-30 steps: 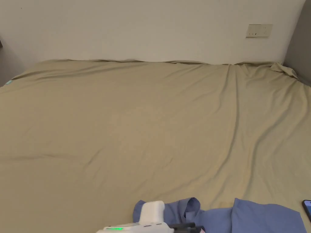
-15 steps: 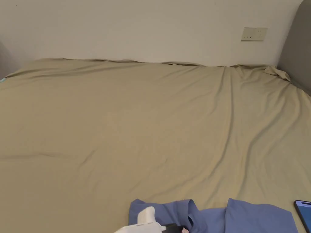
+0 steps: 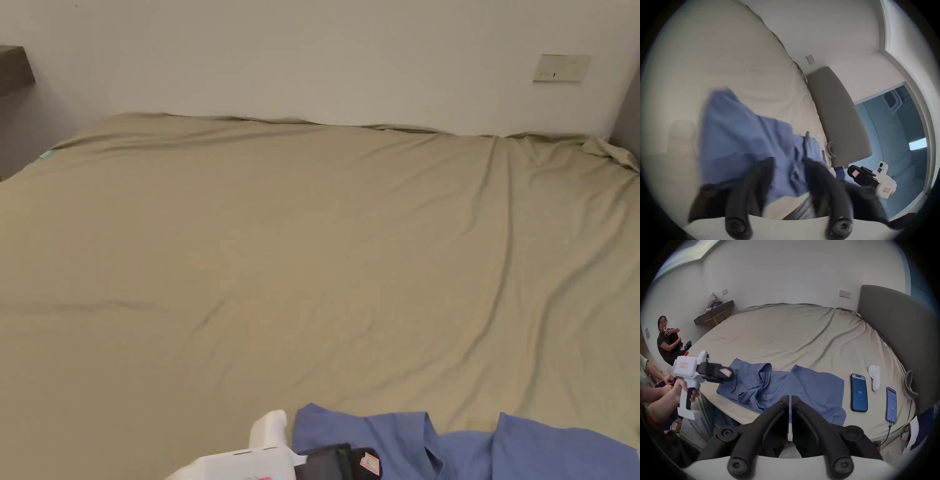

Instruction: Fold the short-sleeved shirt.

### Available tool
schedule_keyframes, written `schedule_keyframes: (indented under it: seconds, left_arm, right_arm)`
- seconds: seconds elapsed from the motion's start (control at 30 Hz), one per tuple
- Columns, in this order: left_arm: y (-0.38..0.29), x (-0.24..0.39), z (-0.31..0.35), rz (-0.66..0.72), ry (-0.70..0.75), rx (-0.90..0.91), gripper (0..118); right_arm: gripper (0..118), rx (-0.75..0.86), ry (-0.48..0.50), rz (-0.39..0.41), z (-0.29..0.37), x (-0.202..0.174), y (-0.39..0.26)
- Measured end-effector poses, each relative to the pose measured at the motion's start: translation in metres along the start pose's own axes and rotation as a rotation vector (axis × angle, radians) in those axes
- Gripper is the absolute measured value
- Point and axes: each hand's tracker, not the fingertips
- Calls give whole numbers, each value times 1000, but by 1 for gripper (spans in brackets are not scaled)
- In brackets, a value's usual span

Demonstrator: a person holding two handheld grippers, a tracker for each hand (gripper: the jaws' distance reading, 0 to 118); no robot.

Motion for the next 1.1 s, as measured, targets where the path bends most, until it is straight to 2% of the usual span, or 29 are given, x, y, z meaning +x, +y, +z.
schedule_keyframes:
  seconds: [0.1, 0.2, 0.37, 0.4, 0.43, 0.47, 0.5, 0.6, 0.73, 0.87, 0.97, 1.1]
  left_arm:
    - [13, -32, 33, 23, 88, 48, 97]
    - [18, -56, 38, 104, 141, 42, 97]
    - [14, -66, -3, 245, -81, -48, 96]
    - [12, -63, -16, 261, -97, -66, 92]
    - [10, -59, -23, 238, -81, -49, 78]
    - [9, -55, -26, 200, -28, -37, 53]
    - [9, -52, -27, 170, 30, -37, 16]
    - [10, -56, -14, 184, 13, -26, 13]
    - [21, -50, 31, 98, 49, 31, 12]
    - [46, -45, 98, 91, 184, 141, 12]
    - [64, -30, 155, 11, 308, 220, 12]
    - [78, 3, 186, -102, 454, 233, 12]
  right_arm:
    - [5, -1, 13, 10, -5, -2, 2]
    - [5, -2, 21, 11, -8, -4, 3]
    - [5, -14, 22, 11, -6, -3, 2]
    - [5, -15, 17, 10, -4, -3, 2]
    - [5, -14, 12, 9, -3, -1, 2]
    - [5, -14, 8, 7, -1, 0, 1]
    - [5, -14, 0, 1, 0, 2, 1]
    - [5, -13, -17, -6, 4, 8, 0]
    - [5, -13, -26, 1, 3, 11, 3]
    - [5, -6, -9, 0, -6, 11, 8]
    - [5, -6, 16, 4, -16, 9, 12]
    - [5, -13, 32, 8, -29, 5, 16]
